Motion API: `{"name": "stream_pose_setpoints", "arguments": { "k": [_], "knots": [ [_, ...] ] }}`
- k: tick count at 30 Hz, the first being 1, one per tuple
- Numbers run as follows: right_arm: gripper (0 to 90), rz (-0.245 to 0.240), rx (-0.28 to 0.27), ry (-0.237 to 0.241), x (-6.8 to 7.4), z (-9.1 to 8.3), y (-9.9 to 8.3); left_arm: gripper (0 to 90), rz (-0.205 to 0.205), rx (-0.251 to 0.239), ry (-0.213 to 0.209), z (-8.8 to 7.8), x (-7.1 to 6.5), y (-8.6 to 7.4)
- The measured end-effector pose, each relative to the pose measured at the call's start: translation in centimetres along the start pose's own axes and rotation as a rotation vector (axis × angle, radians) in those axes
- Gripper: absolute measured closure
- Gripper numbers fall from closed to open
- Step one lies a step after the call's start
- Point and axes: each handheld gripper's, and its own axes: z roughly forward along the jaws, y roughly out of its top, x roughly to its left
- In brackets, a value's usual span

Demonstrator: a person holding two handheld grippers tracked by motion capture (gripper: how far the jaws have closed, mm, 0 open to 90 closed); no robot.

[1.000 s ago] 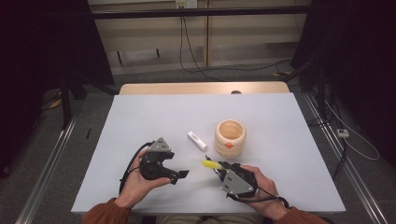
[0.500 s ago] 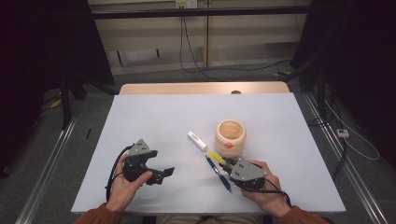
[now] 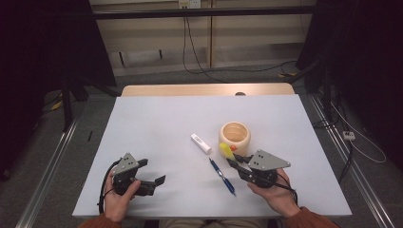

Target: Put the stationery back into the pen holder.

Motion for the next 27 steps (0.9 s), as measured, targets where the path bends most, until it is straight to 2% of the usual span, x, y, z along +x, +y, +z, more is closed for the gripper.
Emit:
{"name": "stream_pose_setpoints", "arguments": {
  "k": [2, 6, 8, 11, 14, 18, 20, 24, 27],
  "knots": [
    [78.0, 0.033, -0.025, 0.001, -0.3, -0.3, 0.4, 6.1, -0.029, -0.010, -0.008, -0.2, 0.2, -0.1],
    [78.0, 0.098, -0.072, -0.005, -1.1, -0.8, 1.3, 6.1, -0.022, -0.010, 0.014, -0.3, 0.1, -0.2],
    [78.0, 0.106, -0.094, -0.032, -1.5, -1.0, 1.9, 6.1, -0.023, -0.010, 0.016, -0.2, 0.1, -0.2],
    [77.9, 0.132, -0.137, -0.052, -2.2, -1.2, 2.8, 6.1, -0.024, -0.009, 0.015, -0.2, 0.1, -0.3],
    [77.9, 0.138, -0.158, -0.076, -3.0, -1.1, 3.5, 6.1, -0.025, -0.008, 0.012, -0.2, 0.2, -0.3],
    [77.9, 0.185, -0.191, -0.110, -4.4, -0.3, 3.9, 6.1, -0.027, -0.008, 0.006, -0.2, 0.2, -0.3],
    [78.0, 0.205, -0.187, -0.121, -4.9, 0.2, 3.9, 6.1, -0.028, -0.009, 0.006, -0.2, 0.2, -0.3],
    [77.9, 0.225, -0.193, -0.133, -5.5, 1.1, 3.8, 6.1, -0.031, -0.008, 0.006, -0.2, 0.3, -0.3],
    [77.9, 0.233, -0.186, -0.161, -5.9, 2.0, 3.4, 6.1, -0.038, -0.002, -0.004, -0.1, 0.3, -0.3]
  ]
}}
